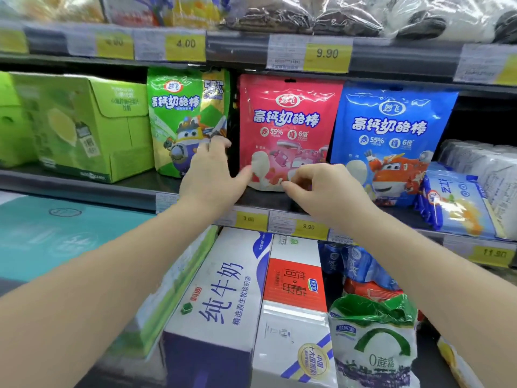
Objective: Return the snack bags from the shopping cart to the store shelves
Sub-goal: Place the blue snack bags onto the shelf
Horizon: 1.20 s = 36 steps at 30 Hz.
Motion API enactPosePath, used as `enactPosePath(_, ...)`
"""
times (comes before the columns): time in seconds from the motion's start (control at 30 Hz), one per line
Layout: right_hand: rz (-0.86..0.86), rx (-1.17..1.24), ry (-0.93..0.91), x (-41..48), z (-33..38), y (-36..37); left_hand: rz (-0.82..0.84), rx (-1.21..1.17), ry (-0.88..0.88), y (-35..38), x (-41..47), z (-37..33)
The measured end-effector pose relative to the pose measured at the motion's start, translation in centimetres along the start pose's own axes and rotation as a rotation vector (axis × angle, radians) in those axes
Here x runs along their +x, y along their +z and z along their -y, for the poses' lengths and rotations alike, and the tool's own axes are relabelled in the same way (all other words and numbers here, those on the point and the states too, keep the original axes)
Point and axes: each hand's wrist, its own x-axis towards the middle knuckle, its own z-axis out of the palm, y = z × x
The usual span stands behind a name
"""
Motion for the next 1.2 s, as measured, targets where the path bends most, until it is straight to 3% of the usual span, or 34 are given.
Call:
enactPosePath(0.13, -0.011, 0.165, -0.027, 1.3, 3.0, 2.4, -0.149, -0.064, -0.159, -3.4, 1.6, 3.5)
enactPosePath(0.33, 0.032, 0.234, -0.060, 3.2, 6.8, 6.5, 0.040, 0.018, -0.368, -4.6, 2.8, 6.6)
enactPosePath(0.5, 0.111, 0.158, -0.076, 4.9, 8.4, 7.7, 0.152, -0.032, -0.331, -5.2, 4.4, 8.4)
enactPosePath(0.83, 0.113, 0.172, 0.025, 5.6, 9.8, 8.6, 0.092, 0.001, -0.243, -4.8, 4.6, 10.1)
enactPosePath(1.07, 0.065, 0.161, 0.062, 4.5, 9.6, 8.1, 0.111, 0.023, -0.236, -4.8, 4.5, 10.3)
enactPosePath(1.2, -0.039, 0.026, -0.029, 3.4, 7.3, 6.4, 0.142, 0.035, -0.261, -4.6, 4.9, 10.7)
